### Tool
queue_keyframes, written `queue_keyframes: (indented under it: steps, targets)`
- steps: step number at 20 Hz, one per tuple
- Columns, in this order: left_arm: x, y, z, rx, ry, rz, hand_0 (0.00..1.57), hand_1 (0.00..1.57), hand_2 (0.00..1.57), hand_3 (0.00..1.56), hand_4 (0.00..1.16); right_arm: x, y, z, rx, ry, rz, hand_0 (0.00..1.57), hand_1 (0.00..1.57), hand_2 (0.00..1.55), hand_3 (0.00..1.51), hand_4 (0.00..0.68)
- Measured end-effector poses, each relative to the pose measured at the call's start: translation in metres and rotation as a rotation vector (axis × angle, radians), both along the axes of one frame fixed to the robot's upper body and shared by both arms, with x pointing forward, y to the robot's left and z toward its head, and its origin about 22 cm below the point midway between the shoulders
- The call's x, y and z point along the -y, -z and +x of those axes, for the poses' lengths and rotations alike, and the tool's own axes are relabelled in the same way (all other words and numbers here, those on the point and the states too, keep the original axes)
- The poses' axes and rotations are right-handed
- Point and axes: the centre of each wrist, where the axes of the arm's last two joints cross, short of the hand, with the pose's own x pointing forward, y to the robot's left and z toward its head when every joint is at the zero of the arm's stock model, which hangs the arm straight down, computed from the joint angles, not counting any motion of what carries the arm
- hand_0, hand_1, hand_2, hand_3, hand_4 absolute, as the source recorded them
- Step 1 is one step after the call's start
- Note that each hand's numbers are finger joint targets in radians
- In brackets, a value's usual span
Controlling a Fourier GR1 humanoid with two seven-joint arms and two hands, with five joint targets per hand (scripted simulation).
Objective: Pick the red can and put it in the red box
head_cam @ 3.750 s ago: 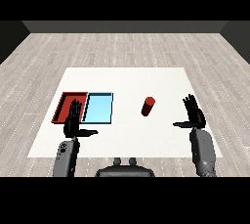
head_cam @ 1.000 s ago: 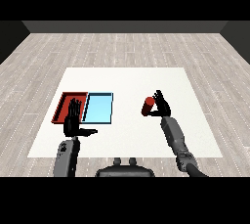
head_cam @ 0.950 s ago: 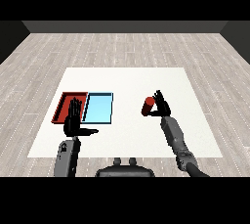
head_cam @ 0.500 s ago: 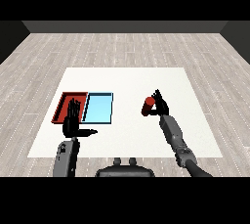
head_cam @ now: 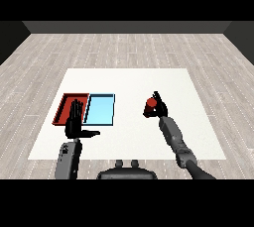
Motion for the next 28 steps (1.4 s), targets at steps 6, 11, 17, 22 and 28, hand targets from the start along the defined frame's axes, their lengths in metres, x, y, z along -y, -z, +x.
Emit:
queue_keyframes:
  steps: [6,11,17,22,28]
  targets:
    - [-0.004,0.003,-0.003,0.01,-0.002,0.003,0.0,0.0,0.0,0.0,0.0,-0.007,-0.003,0.004,-0.006,-0.013,-0.011,0.0,0.0,0.0,0.0,0.0]
    - [-0.007,0.0,-0.005,0.011,-0.002,-0.009,0.0,0.0,0.0,0.0,0.0,-0.013,-0.013,0.013,-0.008,-0.018,-0.023,0.0,0.0,0.0,0.0,0.0]
    - [-0.006,0.002,-0.001,0.01,-0.002,-0.016,0.0,0.0,0.0,0.0,0.0,-0.018,-0.011,0.017,-0.042,-0.015,-0.044,0.0,0.0,0.0,0.0,0.0]
    - [-0.007,0.004,-0.003,0.014,-0.005,-0.016,0.0,0.0,0.0,0.0,0.0,-0.019,-0.002,0.013,-0.062,0.021,-0.085,1.52,1.52,1.5,1.46,0.493]
    - [-0.001,0.001,-0.001,0.014,-0.005,-0.012,0.0,0.0,0.0,0.0,0.0,-0.029,-0.006,0.017,-0.071,0.072,-0.185,1.54,1.54,1.47,1.42,0.575]
